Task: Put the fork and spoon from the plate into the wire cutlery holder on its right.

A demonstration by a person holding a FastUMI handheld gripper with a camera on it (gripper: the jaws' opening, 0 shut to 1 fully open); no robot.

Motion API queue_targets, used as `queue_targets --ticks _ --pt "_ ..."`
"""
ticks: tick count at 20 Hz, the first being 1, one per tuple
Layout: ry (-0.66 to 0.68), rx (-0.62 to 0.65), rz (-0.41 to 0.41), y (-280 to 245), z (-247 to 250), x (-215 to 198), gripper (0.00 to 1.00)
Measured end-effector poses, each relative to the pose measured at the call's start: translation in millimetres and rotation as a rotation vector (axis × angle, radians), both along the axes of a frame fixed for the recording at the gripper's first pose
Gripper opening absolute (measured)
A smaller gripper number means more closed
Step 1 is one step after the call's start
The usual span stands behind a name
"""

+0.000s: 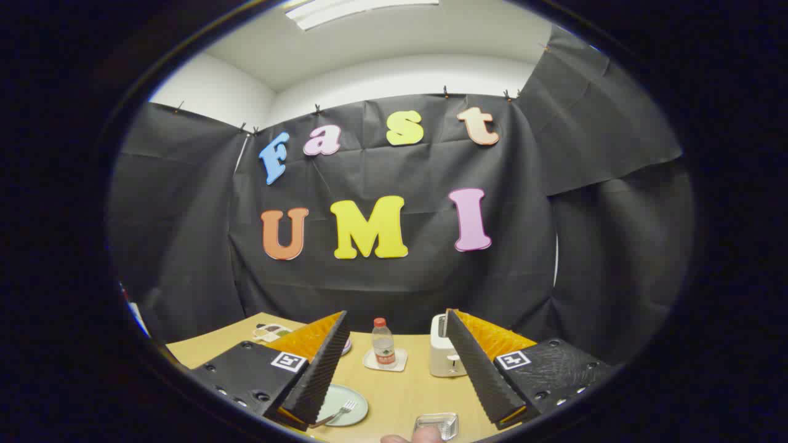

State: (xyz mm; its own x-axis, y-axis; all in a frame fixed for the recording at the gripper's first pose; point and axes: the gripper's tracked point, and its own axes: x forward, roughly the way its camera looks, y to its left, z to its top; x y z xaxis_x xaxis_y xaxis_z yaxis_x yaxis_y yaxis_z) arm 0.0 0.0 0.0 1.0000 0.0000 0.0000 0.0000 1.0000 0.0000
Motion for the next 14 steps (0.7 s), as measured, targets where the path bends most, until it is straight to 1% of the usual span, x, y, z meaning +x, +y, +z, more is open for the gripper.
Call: queue_targets --ticks 7,14 --pt "0.008 -0.006 -0.009 10 1 3 0.96" --pt "0.010 -0.020 0.015 27 2 6 0.96"
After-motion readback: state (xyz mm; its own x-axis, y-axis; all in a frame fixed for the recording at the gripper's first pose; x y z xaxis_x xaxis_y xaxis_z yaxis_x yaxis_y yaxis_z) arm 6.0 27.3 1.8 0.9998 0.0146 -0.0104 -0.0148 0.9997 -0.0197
